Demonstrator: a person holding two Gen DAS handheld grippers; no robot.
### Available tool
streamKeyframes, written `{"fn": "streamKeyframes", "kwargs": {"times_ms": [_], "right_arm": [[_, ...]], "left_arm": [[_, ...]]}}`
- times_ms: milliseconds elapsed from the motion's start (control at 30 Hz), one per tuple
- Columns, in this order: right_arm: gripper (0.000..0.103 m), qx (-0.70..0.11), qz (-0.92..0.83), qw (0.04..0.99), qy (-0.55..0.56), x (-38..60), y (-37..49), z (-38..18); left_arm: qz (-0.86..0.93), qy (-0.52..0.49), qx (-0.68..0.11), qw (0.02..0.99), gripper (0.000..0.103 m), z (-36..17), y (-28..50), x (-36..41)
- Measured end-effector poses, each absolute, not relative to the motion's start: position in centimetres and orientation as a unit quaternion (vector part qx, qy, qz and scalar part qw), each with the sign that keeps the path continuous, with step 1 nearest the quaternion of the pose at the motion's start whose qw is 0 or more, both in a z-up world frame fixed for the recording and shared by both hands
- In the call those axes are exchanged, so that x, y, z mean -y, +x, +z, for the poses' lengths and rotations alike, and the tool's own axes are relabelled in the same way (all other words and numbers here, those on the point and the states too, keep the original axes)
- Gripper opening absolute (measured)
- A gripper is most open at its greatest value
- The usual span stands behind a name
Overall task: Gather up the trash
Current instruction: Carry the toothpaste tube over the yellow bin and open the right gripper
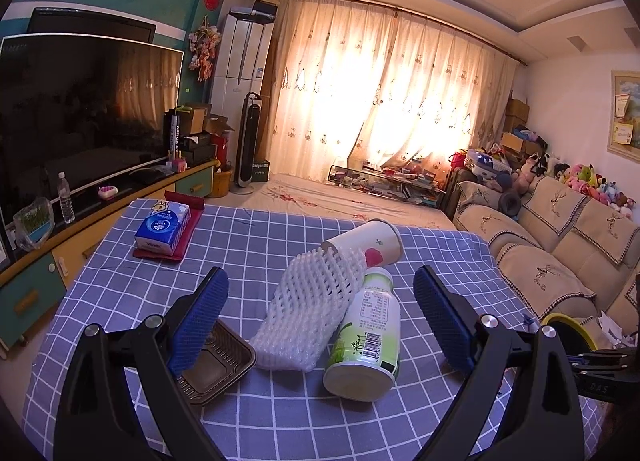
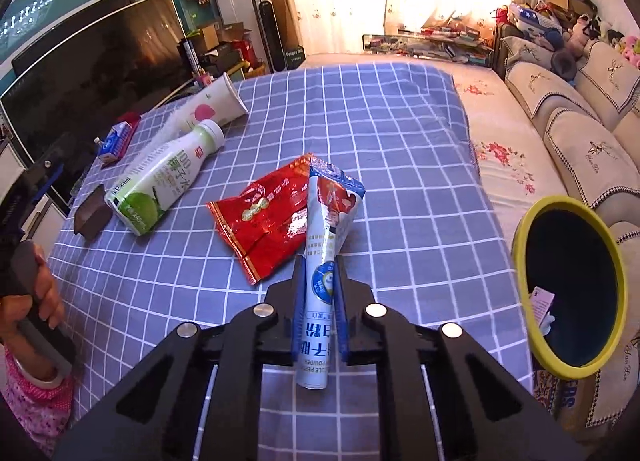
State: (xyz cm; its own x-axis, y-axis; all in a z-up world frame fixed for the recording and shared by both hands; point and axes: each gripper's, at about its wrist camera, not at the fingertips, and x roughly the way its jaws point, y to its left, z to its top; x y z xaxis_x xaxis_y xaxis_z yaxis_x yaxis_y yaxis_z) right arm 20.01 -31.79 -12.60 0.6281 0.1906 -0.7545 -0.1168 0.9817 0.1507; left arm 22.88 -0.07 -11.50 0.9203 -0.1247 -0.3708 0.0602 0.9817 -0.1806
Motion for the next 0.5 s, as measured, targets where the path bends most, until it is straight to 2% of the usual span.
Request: {"fn": "streamKeyframes", "kwargs": {"times_ms": [267,500], "right_arm": [[0.013,-0.384,0.024,0.922,0.05,36.4,19.4,-10.6],[0.013,-0.391,-0.091,0.913,0.076,45.7,20.8,-12.5]], "left_arm": [[-0.044,-0.085,-0.194,0.976,0.092,-11.6,22.9,0.0],[-0.053,-0.074,-0.201,0.975,0.092,-11.8,23.1,0.7]]}}
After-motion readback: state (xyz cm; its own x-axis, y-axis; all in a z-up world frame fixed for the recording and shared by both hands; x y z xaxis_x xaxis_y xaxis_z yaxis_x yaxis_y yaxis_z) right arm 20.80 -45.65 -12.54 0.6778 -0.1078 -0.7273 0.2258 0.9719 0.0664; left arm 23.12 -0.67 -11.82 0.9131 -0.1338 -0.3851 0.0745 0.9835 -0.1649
